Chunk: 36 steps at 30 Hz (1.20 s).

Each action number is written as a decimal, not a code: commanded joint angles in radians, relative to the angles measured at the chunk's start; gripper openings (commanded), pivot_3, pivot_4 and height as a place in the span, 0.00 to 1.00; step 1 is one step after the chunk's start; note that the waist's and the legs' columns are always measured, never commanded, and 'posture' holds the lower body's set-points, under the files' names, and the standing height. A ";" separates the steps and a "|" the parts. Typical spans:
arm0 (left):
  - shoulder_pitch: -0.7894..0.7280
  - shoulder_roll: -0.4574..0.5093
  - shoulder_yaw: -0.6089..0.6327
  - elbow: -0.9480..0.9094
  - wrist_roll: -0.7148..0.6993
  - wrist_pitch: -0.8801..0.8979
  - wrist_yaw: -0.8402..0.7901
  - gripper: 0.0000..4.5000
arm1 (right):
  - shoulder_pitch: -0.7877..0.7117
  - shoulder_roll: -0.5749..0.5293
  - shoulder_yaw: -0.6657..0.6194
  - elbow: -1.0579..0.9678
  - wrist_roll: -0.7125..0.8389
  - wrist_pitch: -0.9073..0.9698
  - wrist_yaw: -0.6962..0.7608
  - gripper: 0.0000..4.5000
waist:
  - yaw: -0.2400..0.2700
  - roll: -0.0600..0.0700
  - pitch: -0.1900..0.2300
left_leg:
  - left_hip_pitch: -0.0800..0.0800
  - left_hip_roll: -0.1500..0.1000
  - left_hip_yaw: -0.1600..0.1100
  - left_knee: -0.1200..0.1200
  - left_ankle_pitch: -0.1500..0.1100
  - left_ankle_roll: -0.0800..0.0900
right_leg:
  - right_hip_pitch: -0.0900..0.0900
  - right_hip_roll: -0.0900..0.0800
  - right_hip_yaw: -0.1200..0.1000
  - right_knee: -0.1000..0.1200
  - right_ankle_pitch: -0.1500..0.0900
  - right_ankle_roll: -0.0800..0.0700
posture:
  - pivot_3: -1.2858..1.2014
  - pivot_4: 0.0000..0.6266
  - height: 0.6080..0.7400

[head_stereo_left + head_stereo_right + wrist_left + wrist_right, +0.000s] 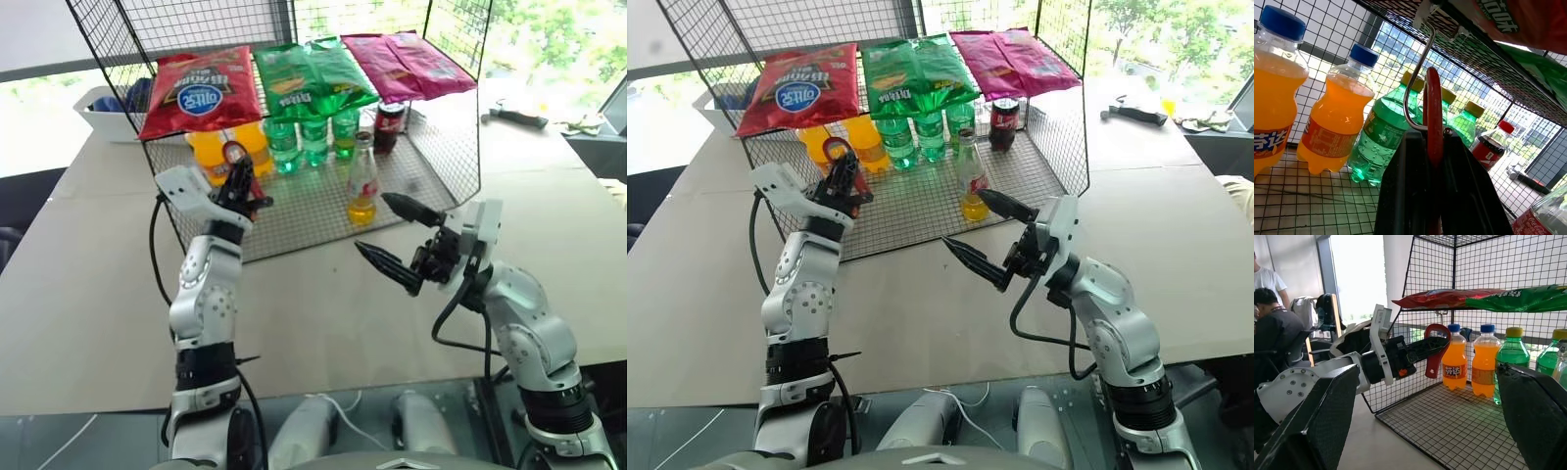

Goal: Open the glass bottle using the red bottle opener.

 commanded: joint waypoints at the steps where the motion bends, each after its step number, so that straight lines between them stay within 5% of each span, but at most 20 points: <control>1: 0.001 0.006 0.013 -0.088 -0.069 0.029 -0.017 0.02 | 0.007 0.004 -0.006 -0.031 0.007 -0.020 0.000 1.00 | 0.000 0.000 0.000 | 0.000 0.000 0.000 0.000 0.000 0.000 | 0.000 0.000 0.000 0.000 0.000 0.000 | 0.52 0.24 1.00; 17: 0.108 0.002 0.055 -0.168 -0.421 0.250 -0.042 0.02 | 0.011 -0.003 -0.004 -0.027 -0.007 -0.015 0.001 1.00 | -0.001 0.000 0.000 | 0.000 0.000 0.000 0.000 0.000 0.000 | 0.000 0.000 0.000 0.000 0.000 0.000 | 0.52 0.24 1.00; 23: 0.147 0.018 -0.012 -0.214 -0.577 0.387 -0.146 0.02 | -0.005 -0.053 0.052 -0.071 -0.045 0.290 -0.179 1.00 | 0.000 0.000 0.000 | 0.000 0.000 0.000 0.000 0.000 0.000 | 0.000 0.000 0.000 0.000 0.000 0.000 | 0.52 0.24 1.00; 30: 0.170 0.051 -0.132 -0.216 -0.666 0.526 -0.300 0.02 | -0.114 -0.072 -0.021 -0.108 0.371 0.807 -0.250 1.00 | -0.003 0.000 0.000 | 0.000 0.001 0.001 0.000 0.000 0.000 | 0.000 0.000 0.001 0.000 0.000 0.000 | 0.52 0.24 1.00; 36: 0.174 0.051 -0.162 -0.198 -0.681 0.558 -0.345 0.02 | -0.187 -0.028 -0.135 -0.049 0.690 0.967 -0.410 1.00 | -0.002 0.000 0.000 | 0.000 0.000 0.001 -0.001 0.000 0.000 | 0.000 0.000 0.001 0.000 0.000 0.000 | 0.52 0.24 1.00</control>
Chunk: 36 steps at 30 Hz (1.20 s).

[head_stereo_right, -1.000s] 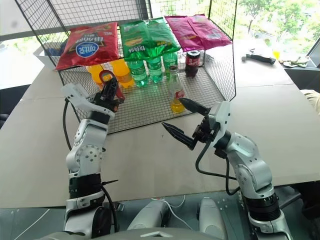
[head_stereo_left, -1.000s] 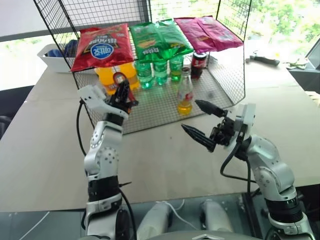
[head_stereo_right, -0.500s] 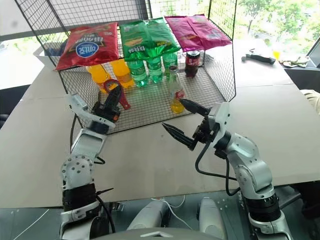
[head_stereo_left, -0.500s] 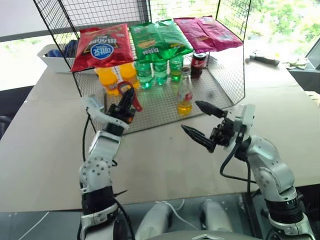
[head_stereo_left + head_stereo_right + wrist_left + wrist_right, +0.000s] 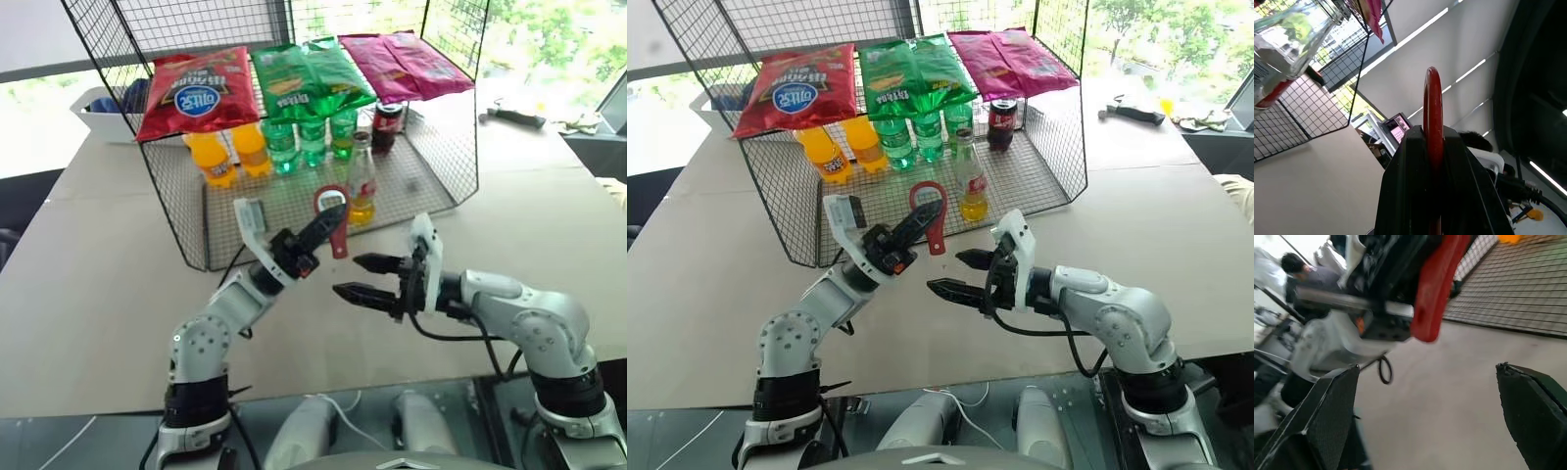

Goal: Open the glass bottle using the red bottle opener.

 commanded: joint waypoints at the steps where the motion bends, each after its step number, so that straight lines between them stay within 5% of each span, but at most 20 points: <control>1: 0.002 0.004 -0.015 -0.022 -0.016 0.008 -0.038 0.02 | -0.036 0.019 -0.067 0.014 0.209 0.056 -0.097 1.00 | 0.000 0.000 0.000 | 0.000 0.000 0.000 0.000 0.000 0.000 | 0.000 0.000 0.000 0.000 0.000 0.000 | 0.52 0.24 1.00; 10: 0.032 -0.003 -0.037 -0.023 0.000 0.007 -0.087 0.02 | -0.066 -0.010 -0.054 0.032 0.404 0.038 -0.251 1.00 | 0.000 0.000 0.000 | 0.000 0.000 0.000 0.000 0.000 0.000 | 0.000 0.000 0.000 0.000 0.000 0.000 | 0.52 0.24 1.00; 16: 0.043 -0.031 -0.030 -0.023 0.016 -0.037 -0.098 0.00 | -0.077 -0.040 -0.024 0.036 0.431 0.036 -0.283 0.66 | 0.000 0.000 0.000 | 0.000 0.000 0.000 0.000 0.000 0.000 | 0.000 0.000 0.000 0.000 0.000 0.000 | 0.52 0.24 1.00; 19: 0.043 -0.044 -0.027 -0.020 0.016 -0.049 -0.103 0.00 | -0.078 -0.058 -0.006 0.036 0.442 0.032 -0.291 0.32 | 0.000 0.000 0.000 | 0.000 0.000 0.001 0.000 0.000 0.000 | 0.000 0.000 0.000 -0.001 0.000 0.000 | 0.52 0.24 1.00; 23: 0.051 -0.068 -0.036 -0.020 0.024 -0.062 -0.121 0.00 | -0.085 -0.070 0.006 0.045 0.474 0.025 -0.316 0.02 | 0.000 0.000 0.000 | -0.001 0.000 0.000 0.000 0.000 0.000 | 0.000 0.000 0.000 -0.001 0.000 0.000 | 0.52 0.24 1.00; 36: 0.038 -0.099 -0.022 0.011 -0.006 -0.060 -0.055 0.00 | -0.103 -0.028 -0.004 0.109 0.635 -0.098 -0.455 0.02 | 0.000 0.000 0.000 | -0.001 0.000 0.000 0.000 0.000 0.000 | 0.000 0.000 0.000 -0.001 0.000 0.000 | 0.52 0.24 1.00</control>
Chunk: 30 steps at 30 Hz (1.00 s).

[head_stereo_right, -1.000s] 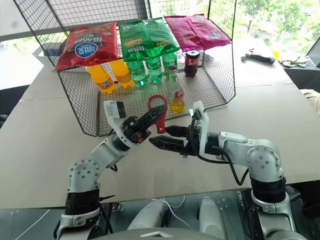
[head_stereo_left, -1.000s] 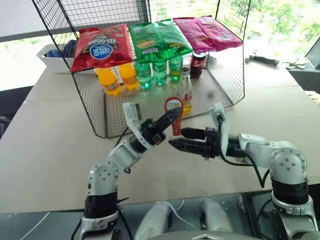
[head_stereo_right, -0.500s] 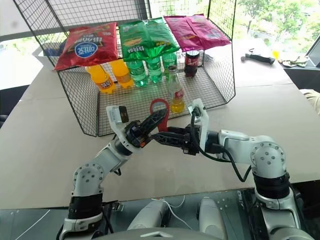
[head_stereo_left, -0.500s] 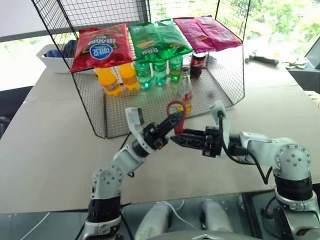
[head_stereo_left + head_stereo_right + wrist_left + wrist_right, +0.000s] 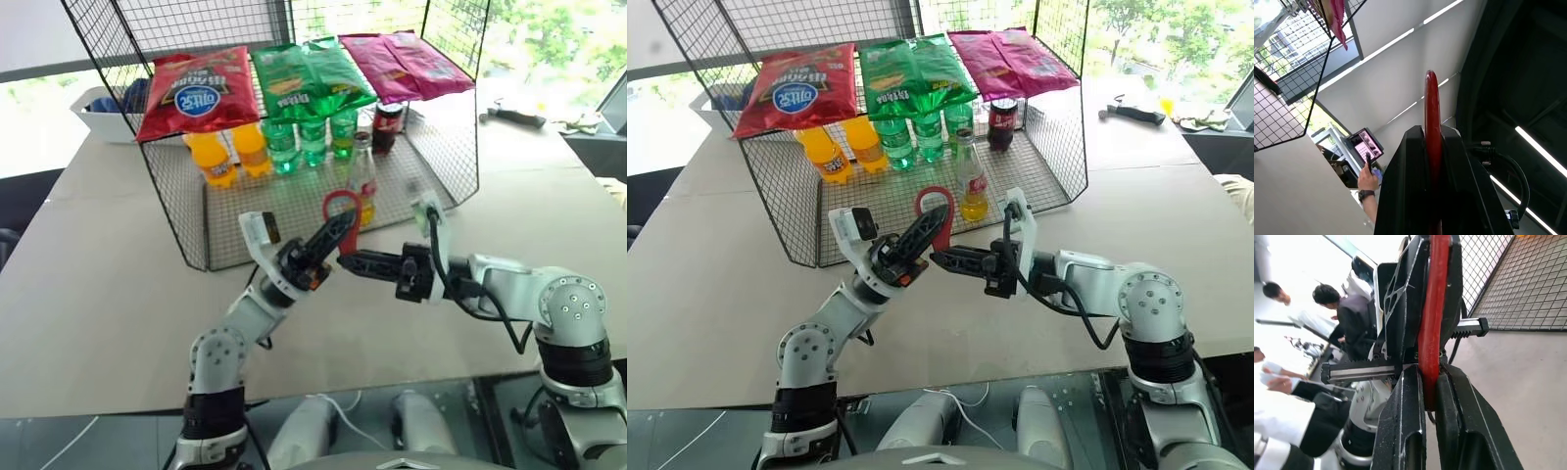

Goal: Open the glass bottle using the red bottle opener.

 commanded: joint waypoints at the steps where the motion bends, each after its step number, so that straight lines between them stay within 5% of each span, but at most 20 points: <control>1: -0.007 -0.003 -0.001 0.007 0.016 -0.013 0.020 0.00 | -0.024 0.017 -0.016 -0.016 0.092 -0.072 -0.042 0.02 | 0.000 0.000 0.000 | 0.000 0.000 0.000 0.000 0.000 0.000 | 0.000 0.000 0.000 0.000 0.000 0.000 | 0.52 0.24 1.00; 3: -0.009 0.000 -0.004 0.013 0.040 -0.024 0.009 0.00 | -0.022 0.011 -0.017 -0.018 0.107 -0.080 -0.052 0.02 | 0.000 0.000 0.000 | 0.000 0.000 0.000 0.000 0.000 0.000 | 0.000 0.000 0.000 0.000 0.000 0.000 | 0.52 0.24 1.00; 9: -0.005 0.006 -0.017 0.017 0.043 -0.008 0.011 0.61 | -0.008 -0.021 -0.004 -0.032 0.100 -0.084 -0.043 0.00 | 0.000 0.000 0.000 | 0.000 0.000 0.000 0.000 0.000 0.000 | 0.000 0.000 0.000 0.000 0.000 0.000 | 0.52 0.24 1.00; 14: 0.000 0.035 -0.017 0.011 0.088 -0.023 -0.006 0.61 | 0.025 -0.087 -0.047 -0.021 -0.008 -0.100 0.014 0.00 | 0.001 0.000 0.000 | 0.000 0.000 0.000 0.000 0.000 0.000 | 0.000 0.000 0.000 0.000 0.000 0.000 | 0.52 0.24 1.00; 19: -0.010 0.103 -0.050 0.032 0.203 -0.011 0.004 0.61 | 0.063 -0.172 -0.105 0.029 -0.381 -0.268 0.084 0.00 | 0.002 0.000 0.000 | 0.000 -0.001 0.001 0.000 0.000 0.000 | 0.000 0.000 0.000 0.000 0.000 0.000 | 0.52 0.24 1.00; 30: -0.075 0.115 -0.226 0.134 0.880 -0.541 0.045 0.61 | 0.057 -0.106 -0.119 0.103 -0.863 -0.547 0.117 0.00 | 0.004 0.000 0.000 | -0.001 0.000 0.003 -0.002 0.000 0.000 | -0.002 0.000 0.003 -0.001 0.000 0.000 | 0.52 0.24 1.00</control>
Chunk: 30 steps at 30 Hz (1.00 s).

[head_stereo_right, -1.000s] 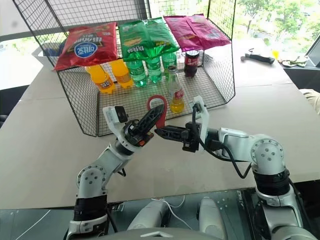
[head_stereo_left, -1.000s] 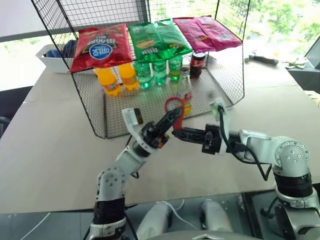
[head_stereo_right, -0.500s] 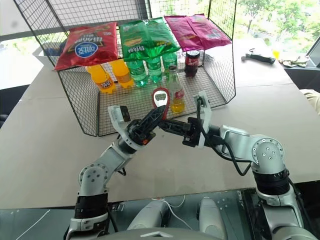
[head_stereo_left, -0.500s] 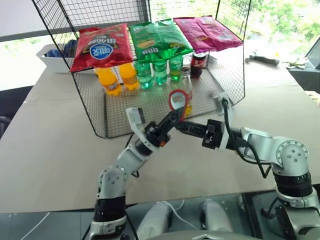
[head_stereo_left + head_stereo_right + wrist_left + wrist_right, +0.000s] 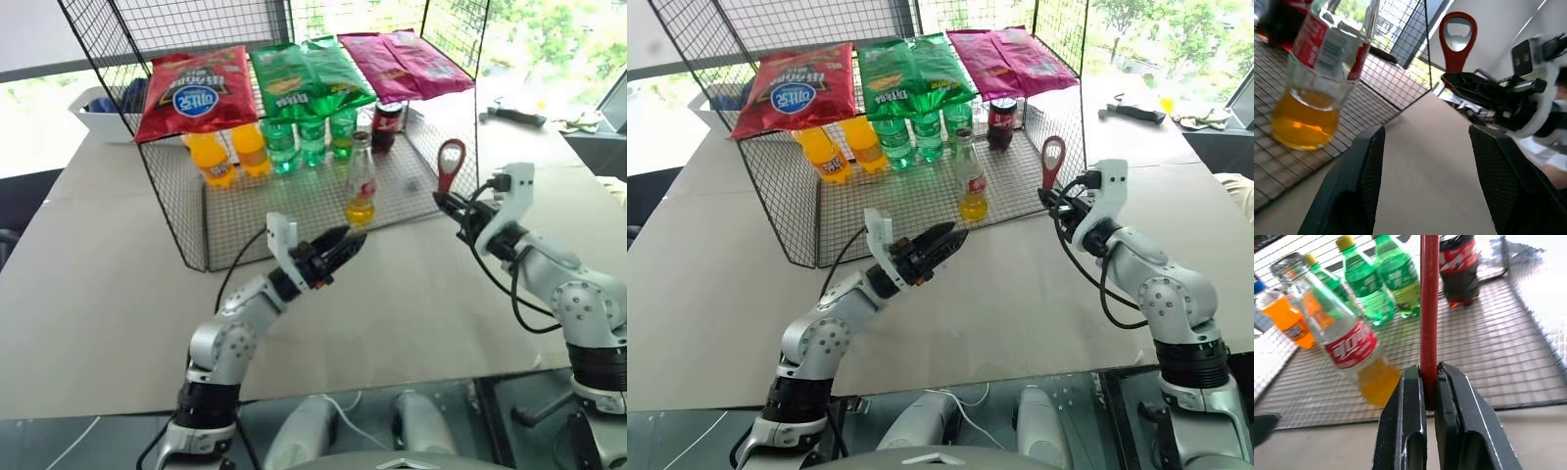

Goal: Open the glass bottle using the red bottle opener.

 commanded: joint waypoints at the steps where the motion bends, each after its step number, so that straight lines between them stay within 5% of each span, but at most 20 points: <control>1: -0.056 -0.022 -0.041 0.078 0.213 -0.201 0.065 0.61 | -0.015 0.020 -0.018 -0.002 -0.114 -0.083 0.017 0.00 | 0.002 0.000 0.000 | 0.000 0.000 0.000 0.000 0.000 0.000 | 0.000 0.000 0.000 0.000 0.000 0.000 | 0.52 0.24 1.00; 5: -0.111 -0.057 -0.051 0.172 0.313 -0.336 0.086 0.61 | -0.016 0.063 -0.025 0.001 -0.168 -0.103 0.028 0.00 | 0.001 0.000 0.000 | 0.000 0.000 0.000 0.000 0.000 0.000 | 0.000 0.000 0.000 0.000 0.000 0.000 | 0.52 0.24 1.00; 10: -0.158 -0.081 -0.058 0.253 0.346 -0.402 0.063 0.99 | -0.003 0.090 -0.027 -0.011 -0.219 -0.105 0.048 0.00 | -0.002 0.000 0.000 | -0.001 0.000 0.000 0.000 0.000 0.000 | -0.001 0.000 0.000 0.000 0.000 0.000 | 0.52 0.24 1.00; 30: -0.419 -0.188 -0.024 0.650 0.481 -0.637 0.168 0.99 | 0.037 0.147 -0.061 -0.058 -0.311 -0.095 0.065 0.00 | -0.004 -0.001 0.000 | -0.002 -0.001 -0.001 0.001 0.000 0.000 | -0.003 0.000 0.000 0.001 0.000 0.000 | 0.52 0.24 1.00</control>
